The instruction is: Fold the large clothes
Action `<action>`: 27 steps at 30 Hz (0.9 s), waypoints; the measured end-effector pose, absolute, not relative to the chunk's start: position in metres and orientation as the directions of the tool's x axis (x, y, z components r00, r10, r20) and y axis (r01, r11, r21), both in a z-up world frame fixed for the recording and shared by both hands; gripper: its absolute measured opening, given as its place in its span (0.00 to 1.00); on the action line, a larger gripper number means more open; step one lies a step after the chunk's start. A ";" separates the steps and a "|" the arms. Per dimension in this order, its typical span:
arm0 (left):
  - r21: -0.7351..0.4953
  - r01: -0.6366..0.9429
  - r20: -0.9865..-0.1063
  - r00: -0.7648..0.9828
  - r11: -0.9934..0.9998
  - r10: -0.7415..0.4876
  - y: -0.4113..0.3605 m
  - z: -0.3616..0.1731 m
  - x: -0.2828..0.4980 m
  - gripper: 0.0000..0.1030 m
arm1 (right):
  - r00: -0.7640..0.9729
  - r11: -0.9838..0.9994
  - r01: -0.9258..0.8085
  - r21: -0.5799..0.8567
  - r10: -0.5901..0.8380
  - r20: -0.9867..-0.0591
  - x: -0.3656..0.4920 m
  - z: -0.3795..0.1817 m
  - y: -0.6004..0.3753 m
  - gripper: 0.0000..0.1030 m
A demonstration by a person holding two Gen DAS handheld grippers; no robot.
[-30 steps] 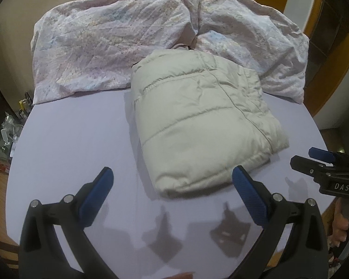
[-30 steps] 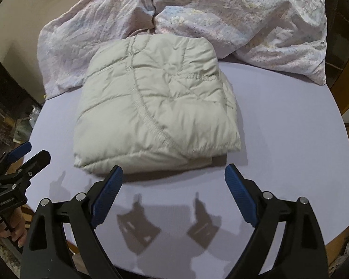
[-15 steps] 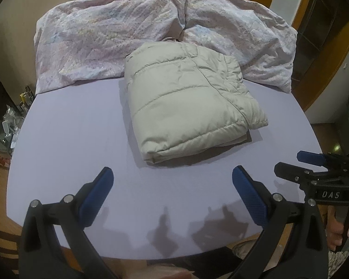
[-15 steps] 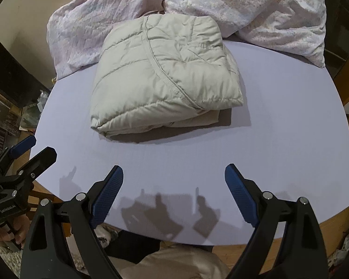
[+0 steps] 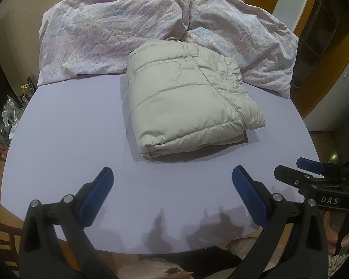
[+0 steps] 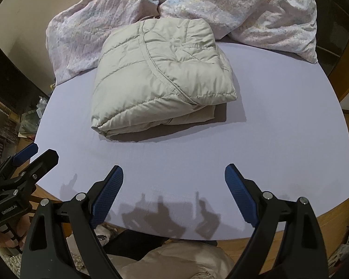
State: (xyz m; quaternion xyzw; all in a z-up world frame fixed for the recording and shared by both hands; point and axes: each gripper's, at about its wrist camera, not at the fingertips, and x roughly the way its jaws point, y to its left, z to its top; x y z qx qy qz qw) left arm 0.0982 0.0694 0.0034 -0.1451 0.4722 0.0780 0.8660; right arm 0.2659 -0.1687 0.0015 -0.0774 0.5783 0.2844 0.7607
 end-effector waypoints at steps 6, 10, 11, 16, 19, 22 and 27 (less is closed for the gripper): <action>-0.177 -0.275 -0.837 0.548 0.945 0.003 0.071 0.005 0.095 0.98 | 0.178 0.825 -0.525 0.211 0.348 -0.920 0.262 0.003 -0.167 0.88; -0.178 -0.273 -0.834 0.552 0.945 0.002 0.073 0.006 0.095 0.98 | 0.180 0.822 -0.527 0.214 0.354 -0.918 0.262 0.004 -0.165 0.88; -0.179 -0.273 -0.834 0.552 0.945 0.001 0.073 0.006 0.094 0.98 | 0.181 0.823 -0.526 0.215 0.356 -0.917 0.262 0.004 -0.165 0.88; -0.190 -0.269 -0.832 0.554 0.944 -0.010 0.074 0.006 0.095 0.98 | 0.179 0.825 -0.521 0.220 0.358 -0.917 0.263 0.003 -0.165 0.88; -0.194 -0.265 -0.832 0.554 0.944 -0.015 0.073 0.005 0.096 0.98 | 0.177 0.827 -0.516 0.223 0.358 -0.917 0.263 0.003 -0.166 0.88; -0.196 -0.264 -0.832 0.554 0.944 -0.018 0.073 0.005 0.097 0.98 | 0.175 0.828 -0.513 0.225 0.358 -0.917 0.264 0.002 -0.167 0.88; -0.197 -0.264 -0.833 0.554 0.944 -0.019 0.073 0.005 0.097 0.98 | 0.175 0.828 -0.513 0.225 0.358 -0.917 0.265 0.002 -0.167 0.88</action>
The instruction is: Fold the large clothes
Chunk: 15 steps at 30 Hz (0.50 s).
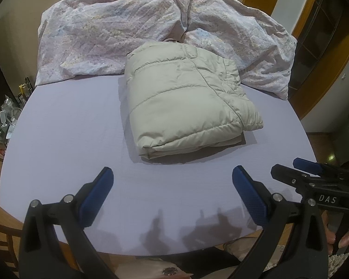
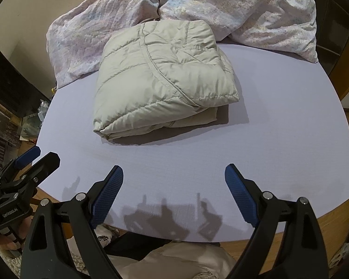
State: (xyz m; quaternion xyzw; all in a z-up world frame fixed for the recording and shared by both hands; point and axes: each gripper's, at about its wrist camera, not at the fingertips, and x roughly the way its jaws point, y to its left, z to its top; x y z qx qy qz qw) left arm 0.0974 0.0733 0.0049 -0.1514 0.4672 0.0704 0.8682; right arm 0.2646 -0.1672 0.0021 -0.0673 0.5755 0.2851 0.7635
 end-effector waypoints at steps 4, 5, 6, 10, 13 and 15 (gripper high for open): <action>-0.198 -0.266 -0.834 0.552 0.943 -0.019 0.074 0.005 0.098 0.98 | 0.174 0.829 -0.512 0.226 0.358 -0.918 0.265 0.002 -0.167 0.88; -0.199 -0.267 -0.834 0.551 0.943 -0.019 0.073 0.004 0.098 0.98 | 0.175 0.829 -0.512 0.225 0.357 -0.917 0.265 0.002 -0.167 0.88; -0.199 -0.268 -0.835 0.551 0.943 -0.020 0.073 0.004 0.099 0.98 | 0.175 0.829 -0.512 0.225 0.358 -0.917 0.265 0.002 -0.167 0.88; -0.200 -0.267 -0.834 0.551 0.943 -0.021 0.073 0.003 0.099 0.98 | 0.175 0.829 -0.512 0.226 0.358 -0.917 0.266 0.002 -0.167 0.88; -0.200 -0.268 -0.835 0.551 0.943 -0.021 0.073 0.003 0.099 0.98 | 0.175 0.829 -0.512 0.226 0.358 -0.917 0.266 0.002 -0.167 0.88; -0.200 -0.268 -0.835 0.550 0.942 -0.021 0.072 0.003 0.100 0.98 | 0.174 0.828 -0.513 0.226 0.358 -0.917 0.266 0.002 -0.167 0.88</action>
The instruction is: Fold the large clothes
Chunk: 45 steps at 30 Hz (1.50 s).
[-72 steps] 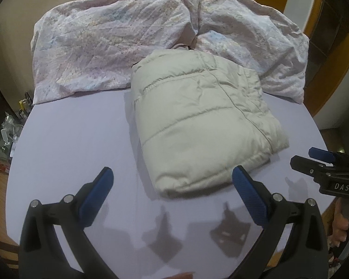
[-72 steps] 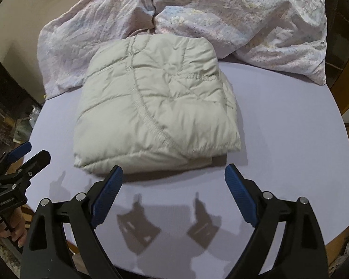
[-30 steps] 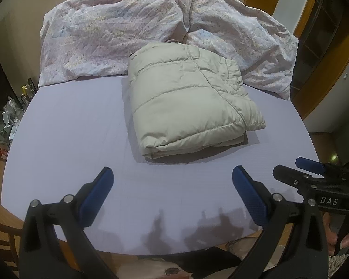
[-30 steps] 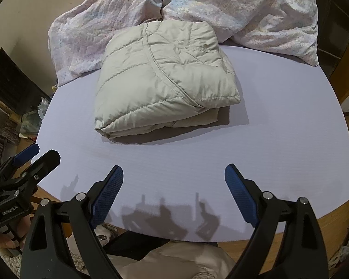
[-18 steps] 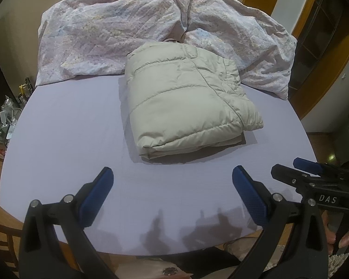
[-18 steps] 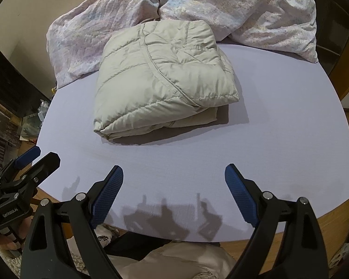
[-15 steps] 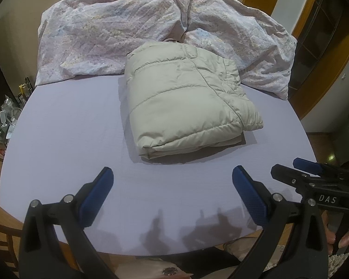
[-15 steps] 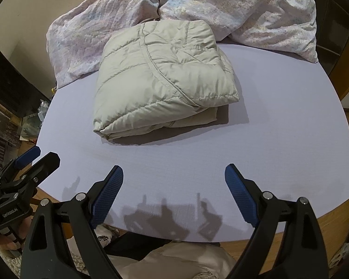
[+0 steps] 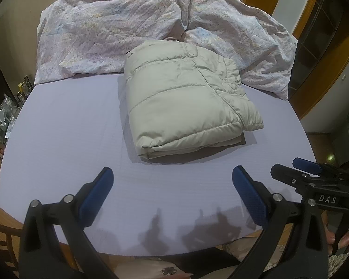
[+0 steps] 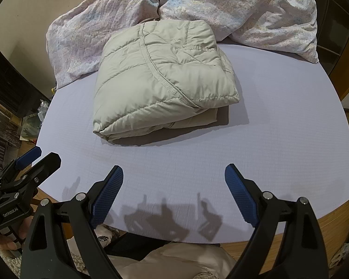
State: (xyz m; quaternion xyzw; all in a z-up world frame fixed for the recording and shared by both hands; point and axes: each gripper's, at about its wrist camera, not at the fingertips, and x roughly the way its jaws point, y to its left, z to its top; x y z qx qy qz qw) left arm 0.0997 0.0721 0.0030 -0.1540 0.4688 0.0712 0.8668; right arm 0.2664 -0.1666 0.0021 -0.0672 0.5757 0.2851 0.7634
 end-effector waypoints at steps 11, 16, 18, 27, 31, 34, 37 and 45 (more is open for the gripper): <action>-0.200 -0.269 -0.835 0.549 0.942 -0.021 0.071 0.002 0.101 0.98 | 0.172 0.827 -0.515 0.226 0.357 -0.918 0.268 0.000 -0.166 0.88; -0.200 -0.267 -0.835 0.549 0.943 -0.022 0.073 0.003 0.101 0.98 | 0.172 0.827 -0.514 0.226 0.358 -0.918 0.268 0.000 -0.166 0.88; -0.200 -0.267 -0.835 0.549 0.943 -0.022 0.072 0.003 0.101 0.98 | 0.171 0.827 -0.515 0.226 0.358 -0.918 0.268 0.001 -0.166 0.88; -0.202 -0.268 -0.836 0.548 0.942 -0.024 0.073 0.001 0.101 0.98 | 0.171 0.826 -0.516 0.226 0.358 -0.918 0.268 0.000 -0.166 0.88; -0.202 -0.267 -0.837 0.547 0.942 -0.024 0.073 0.001 0.101 0.98 | 0.171 0.827 -0.515 0.227 0.358 -0.918 0.268 0.000 -0.166 0.88; -0.202 -0.267 -0.836 0.548 0.942 -0.024 0.073 0.000 0.101 0.98 | 0.171 0.826 -0.516 0.226 0.358 -0.918 0.268 0.000 -0.166 0.88; -0.202 -0.267 -0.837 0.547 0.942 -0.024 0.073 0.000 0.101 0.98 | 0.170 0.826 -0.516 0.227 0.358 -0.918 0.268 0.001 -0.166 0.88; -0.202 -0.267 -0.837 0.547 0.942 -0.025 0.074 0.000 0.101 0.98 | 0.169 0.825 -0.518 0.227 0.358 -0.918 0.268 0.001 -0.166 0.88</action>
